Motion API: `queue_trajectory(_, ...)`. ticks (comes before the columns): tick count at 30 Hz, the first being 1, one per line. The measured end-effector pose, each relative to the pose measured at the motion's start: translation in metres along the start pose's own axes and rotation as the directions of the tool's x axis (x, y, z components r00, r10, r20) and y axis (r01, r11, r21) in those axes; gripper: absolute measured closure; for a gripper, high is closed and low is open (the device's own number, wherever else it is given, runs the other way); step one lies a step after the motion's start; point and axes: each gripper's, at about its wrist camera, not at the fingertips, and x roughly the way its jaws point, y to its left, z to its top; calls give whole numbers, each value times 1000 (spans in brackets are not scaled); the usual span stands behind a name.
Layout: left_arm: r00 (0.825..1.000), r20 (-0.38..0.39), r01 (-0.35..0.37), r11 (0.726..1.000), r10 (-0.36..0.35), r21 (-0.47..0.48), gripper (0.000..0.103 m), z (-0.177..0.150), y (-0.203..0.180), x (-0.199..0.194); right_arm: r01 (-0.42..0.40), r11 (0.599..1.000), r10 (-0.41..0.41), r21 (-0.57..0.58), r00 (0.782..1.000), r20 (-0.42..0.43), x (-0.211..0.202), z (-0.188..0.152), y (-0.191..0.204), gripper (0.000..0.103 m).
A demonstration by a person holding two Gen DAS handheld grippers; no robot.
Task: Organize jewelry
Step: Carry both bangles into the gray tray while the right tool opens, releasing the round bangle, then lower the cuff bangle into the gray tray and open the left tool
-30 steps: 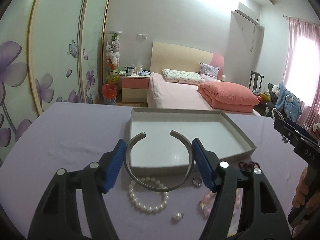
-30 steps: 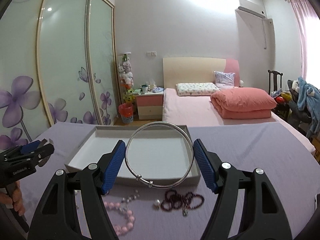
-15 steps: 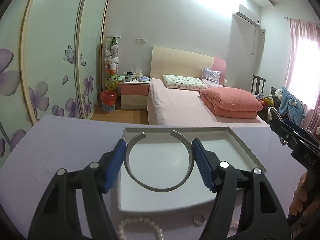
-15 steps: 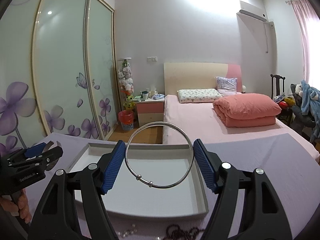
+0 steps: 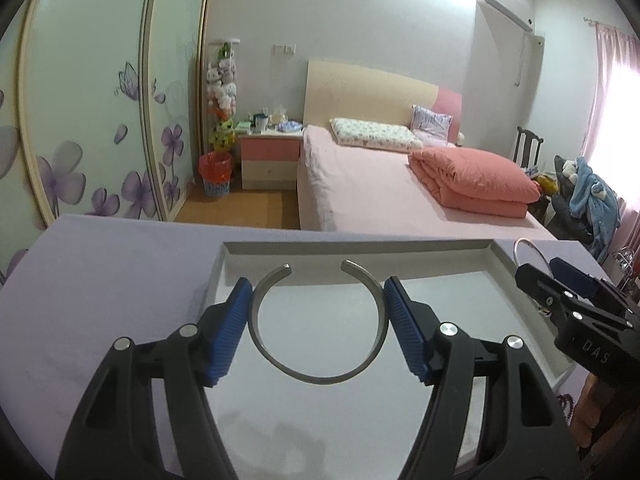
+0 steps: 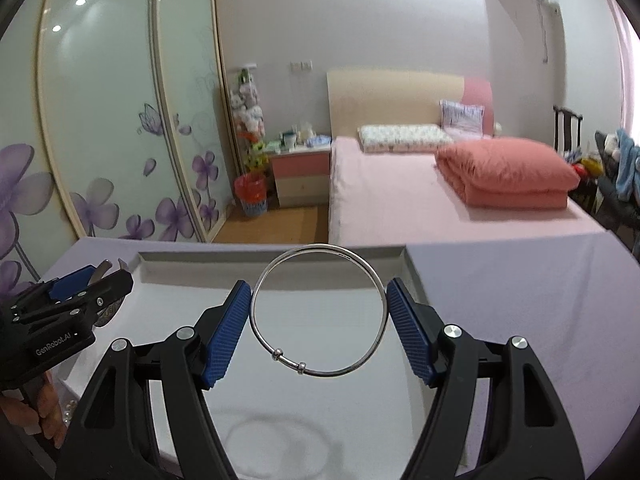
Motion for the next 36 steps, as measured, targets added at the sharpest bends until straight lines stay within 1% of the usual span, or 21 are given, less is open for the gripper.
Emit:
queue_trajectory(5, 1000, -29, 6, 1000, -6, -1, 37, -2, -2, 15, 5, 1000, -5, -4, 999, -44, 12, -2, 3, 32)
queue_trajectory(6, 999, -33, 9, 1000, -9, -2, 37, -3, -3, 17, 4, 1000, -4, -7, 999, -48, 12, -2, 4, 28)
queue_trajectory(7, 999, -36, 11, 1000, -11, -3, 37, -3, -3, 18, 0, 1000, 0, -8, 999, -48, 12, -1, 2, 20)
queue_trajectory(8, 999, -40, 14, 1000, -14, -4, 37, -3, -4, 21, -5, 1000, 4, -5, 999, -38, 8, -2, 2, 19)
queue_trajectory(12, 998, -55, 19, 1000, -20, -8, 37, -2, -4, 28, -2, 1000, 2, 7, 1000, -19, 6, 4, 1, 19)
queue_trajectory(16, 997, -70, 22, 1000, -24, -18, 36, 0, -3, 32, -5, 1000, 5, 19, 1000, -18, 6, 6, -2, 19)
queue_trajectory(19, 996, -84, 29, 998, -33, -49, 35, 1, 1, 36, -7, 1000, 7, 13, 1000, -17, 8, 7, -2, 19)
queue_trajectory(21, 997, -78, 24, 998, -28, -55, 31, 2, 2, 35, -7, 1000, 7, 8, 1000, -14, 8, 8, 0, 19)
queue_trajectory(31, 999, -47, -3, 999, 0, -49, 31, 5, 4, 24, -3, 1000, 3, -9, 1000, 2, 6, 9, 3, 19)
queue_trajectory(36, 999, -33, -15, 999, 13, -36, 31, 2, 10, 6, 10, 999, -9, -35, 1000, 15, -3, 9, 8, 19)
